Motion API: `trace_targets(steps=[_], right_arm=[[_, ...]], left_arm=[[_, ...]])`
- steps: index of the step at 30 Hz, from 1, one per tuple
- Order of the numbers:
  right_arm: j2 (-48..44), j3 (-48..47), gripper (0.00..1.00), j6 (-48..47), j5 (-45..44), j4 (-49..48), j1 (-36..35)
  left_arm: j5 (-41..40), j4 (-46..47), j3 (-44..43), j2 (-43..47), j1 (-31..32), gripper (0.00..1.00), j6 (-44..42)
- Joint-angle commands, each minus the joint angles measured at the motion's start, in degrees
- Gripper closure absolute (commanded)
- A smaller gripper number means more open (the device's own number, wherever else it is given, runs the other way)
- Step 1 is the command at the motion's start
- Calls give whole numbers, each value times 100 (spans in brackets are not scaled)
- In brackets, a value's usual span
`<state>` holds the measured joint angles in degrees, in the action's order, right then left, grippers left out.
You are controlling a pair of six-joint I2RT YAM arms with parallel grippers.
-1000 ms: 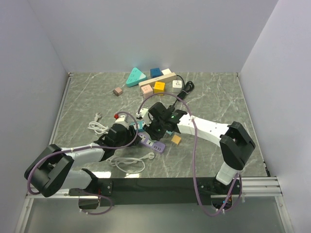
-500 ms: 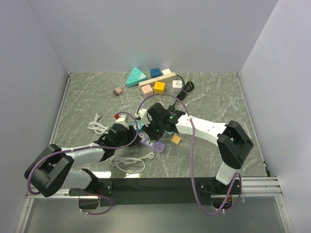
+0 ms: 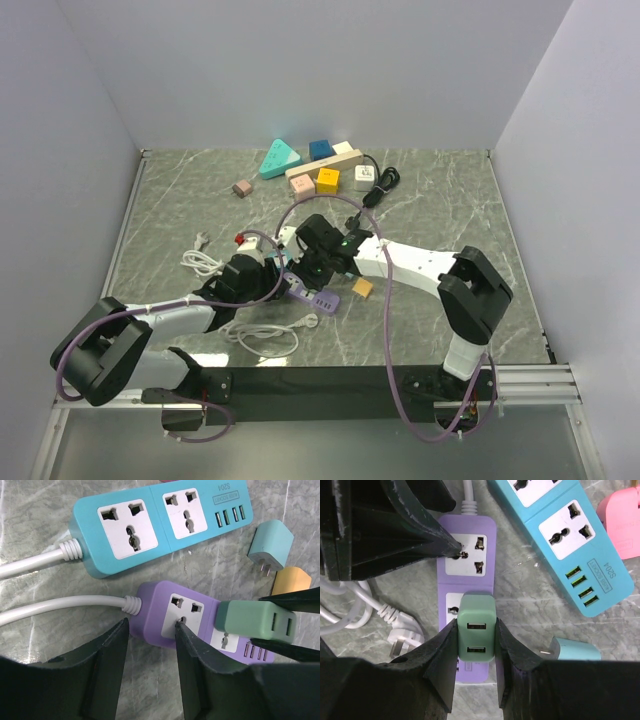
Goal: Insert the plug
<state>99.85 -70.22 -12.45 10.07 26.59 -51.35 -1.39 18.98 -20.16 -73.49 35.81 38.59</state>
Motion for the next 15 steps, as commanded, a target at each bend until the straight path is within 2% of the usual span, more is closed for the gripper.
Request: trace_targets(steps=[1,15], right_arm=[[245,-107,100,5,-110,-163,-173],[254,701,100,313,-216,-523,-235]], left_arm=[[-99,-158,-14,37,-22,52,-106],[-81,-158,-40,-25,-30,52,-123]])
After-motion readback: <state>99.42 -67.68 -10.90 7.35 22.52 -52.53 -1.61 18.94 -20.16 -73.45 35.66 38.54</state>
